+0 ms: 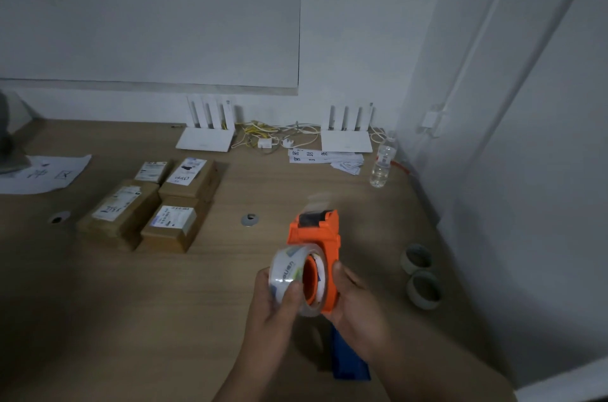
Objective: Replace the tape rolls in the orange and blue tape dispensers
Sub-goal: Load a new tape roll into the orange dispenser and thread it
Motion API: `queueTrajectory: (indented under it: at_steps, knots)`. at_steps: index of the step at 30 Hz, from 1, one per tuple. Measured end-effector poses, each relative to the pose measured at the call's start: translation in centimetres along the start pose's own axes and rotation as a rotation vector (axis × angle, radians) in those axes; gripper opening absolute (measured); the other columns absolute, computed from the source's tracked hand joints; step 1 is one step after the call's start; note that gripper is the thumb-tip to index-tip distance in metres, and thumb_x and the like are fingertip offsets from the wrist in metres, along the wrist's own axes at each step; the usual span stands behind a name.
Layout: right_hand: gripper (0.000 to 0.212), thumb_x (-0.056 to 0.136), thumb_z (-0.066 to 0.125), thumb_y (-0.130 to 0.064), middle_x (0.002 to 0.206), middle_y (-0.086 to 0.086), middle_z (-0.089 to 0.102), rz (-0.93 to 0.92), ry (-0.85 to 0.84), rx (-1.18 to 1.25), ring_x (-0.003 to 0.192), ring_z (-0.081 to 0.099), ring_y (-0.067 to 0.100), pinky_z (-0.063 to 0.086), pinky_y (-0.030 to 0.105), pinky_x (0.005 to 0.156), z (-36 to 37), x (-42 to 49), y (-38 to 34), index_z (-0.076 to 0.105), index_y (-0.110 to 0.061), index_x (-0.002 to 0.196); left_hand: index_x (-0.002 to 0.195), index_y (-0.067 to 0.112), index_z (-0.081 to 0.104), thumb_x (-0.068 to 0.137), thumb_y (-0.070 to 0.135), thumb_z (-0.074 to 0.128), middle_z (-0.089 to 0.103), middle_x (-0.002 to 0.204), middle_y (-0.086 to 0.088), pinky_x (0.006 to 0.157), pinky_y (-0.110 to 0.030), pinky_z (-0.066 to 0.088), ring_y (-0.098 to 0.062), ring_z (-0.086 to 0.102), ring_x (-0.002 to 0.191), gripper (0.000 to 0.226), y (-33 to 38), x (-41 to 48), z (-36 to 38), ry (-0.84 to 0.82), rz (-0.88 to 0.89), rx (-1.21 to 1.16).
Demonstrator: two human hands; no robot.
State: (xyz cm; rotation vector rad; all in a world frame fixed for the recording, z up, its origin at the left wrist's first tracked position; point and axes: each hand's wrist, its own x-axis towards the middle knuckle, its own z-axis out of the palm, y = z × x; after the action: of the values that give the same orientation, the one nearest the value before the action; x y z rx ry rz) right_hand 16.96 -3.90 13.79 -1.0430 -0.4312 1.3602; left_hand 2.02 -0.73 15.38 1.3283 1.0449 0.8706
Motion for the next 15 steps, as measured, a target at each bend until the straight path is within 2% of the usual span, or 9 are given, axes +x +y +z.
queueTrajectory:
  at_steps: [2,3,5,6,8,9,11,13,15]
  knots:
    - [0.045,0.103,0.038,-0.032,0.129,0.023,0.064,0.025,0.019,0.013,0.121,0.060,0.038,0.044,0.057,0.106,0.0,0.5,1.1,0.057,-0.003,0.132,0.104,0.027,0.058,0.101,0.023,0.065,0.067,0.102,0.000,0.069,-0.003,0.054,0.014,0.068,0.082,0.009,-0.9,0.2,-0.5,-0.027,0.023,0.042]
    - [0.043,0.104,0.039,-0.028,0.125,0.023,0.066,0.034,0.021,0.027,0.116,0.063,0.038,0.049,0.055,0.101,0.0,0.8,1.7,0.057,-0.001,0.131,0.104,0.026,0.057,0.095,0.032,0.066,0.068,0.101,-0.001,0.071,-0.005,0.054,0.012,0.068,0.082,0.014,-1.3,0.4,-0.6,-0.044,0.021,0.051]
    - [0.034,0.102,0.042,-0.013,0.106,0.023,0.074,0.070,0.054,0.027,0.098,0.073,0.034,0.061,0.044,0.081,-0.1,1.4,3.0,0.062,0.005,0.121,0.105,0.027,0.056,0.083,0.044,0.070,0.068,0.101,0.004,0.073,-0.005,0.054,0.011,0.068,0.083,0.031,-2.5,0.8,-0.9,-0.071,0.014,0.110]
    - [0.029,0.098,0.046,-0.006,0.100,0.023,0.075,0.084,0.080,-0.001,0.092,0.074,0.033,0.062,0.042,0.077,-0.1,1.5,3.6,0.065,0.007,0.116,0.105,0.027,0.056,0.086,0.037,0.074,0.068,0.101,0.007,0.073,-0.004,0.053,0.013,0.067,0.083,0.028,-3.1,1.0,-1.1,-0.091,0.000,0.126]
    - [0.028,0.089,0.058,-0.005,0.106,0.022,0.074,0.104,0.111,-0.054,0.100,0.072,0.032,0.058,0.044,0.090,-0.4,1.7,4.8,0.069,0.002,0.114,0.104,0.024,0.056,0.096,0.009,0.071,0.069,0.099,0.009,0.073,-0.001,0.050,0.017,0.066,0.082,0.022,-4.6,1.5,-1.4,-0.139,-0.039,0.170]
    - [0.030,0.088,0.061,-0.011,0.111,0.017,0.074,0.122,0.110,-0.064,0.103,0.071,0.027,0.056,0.041,0.093,-0.6,2.0,5.5,0.070,-0.004,0.116,0.103,0.023,0.057,0.097,0.004,0.069,0.072,0.095,0.008,0.073,0.000,0.049,0.019,0.066,0.081,0.023,-5.5,1.8,-1.6,-0.147,-0.051,0.178]
    - [0.031,0.090,0.061,-0.012,0.117,0.017,0.071,0.187,0.174,-0.051,0.096,0.071,0.021,0.059,0.032,0.081,-1.2,2.3,7.0,0.067,-0.006,0.119,0.106,0.020,0.058,0.090,0.015,0.070,0.077,0.096,0.013,0.077,-0.002,0.050,0.017,0.066,0.083,0.020,-7.5,2.1,-2.1,-0.171,-0.085,0.177]
    - [0.028,0.088,0.059,0.002,0.111,0.025,0.071,0.218,0.174,-0.109,0.087,0.072,0.026,0.059,0.028,0.066,-1.7,2.2,8.4,0.069,0.001,0.115,0.107,0.019,0.060,0.076,0.030,0.072,0.078,0.100,0.024,0.080,-0.011,0.053,0.009,0.068,0.085,0.035,-9.3,2.4,-2.6,-0.163,-0.131,0.188]
    - [0.029,0.083,0.063,0.007,0.104,0.024,0.074,0.258,0.143,-0.103,0.086,0.074,0.028,0.059,0.028,0.066,-1.7,2.0,9.7,0.071,0.004,0.110,0.105,0.019,0.061,0.067,0.044,0.070,0.079,0.097,0.015,0.079,-0.013,0.055,0.004,0.069,0.084,0.047,-11.3,2.8,-3.1,-0.168,-0.155,0.192]
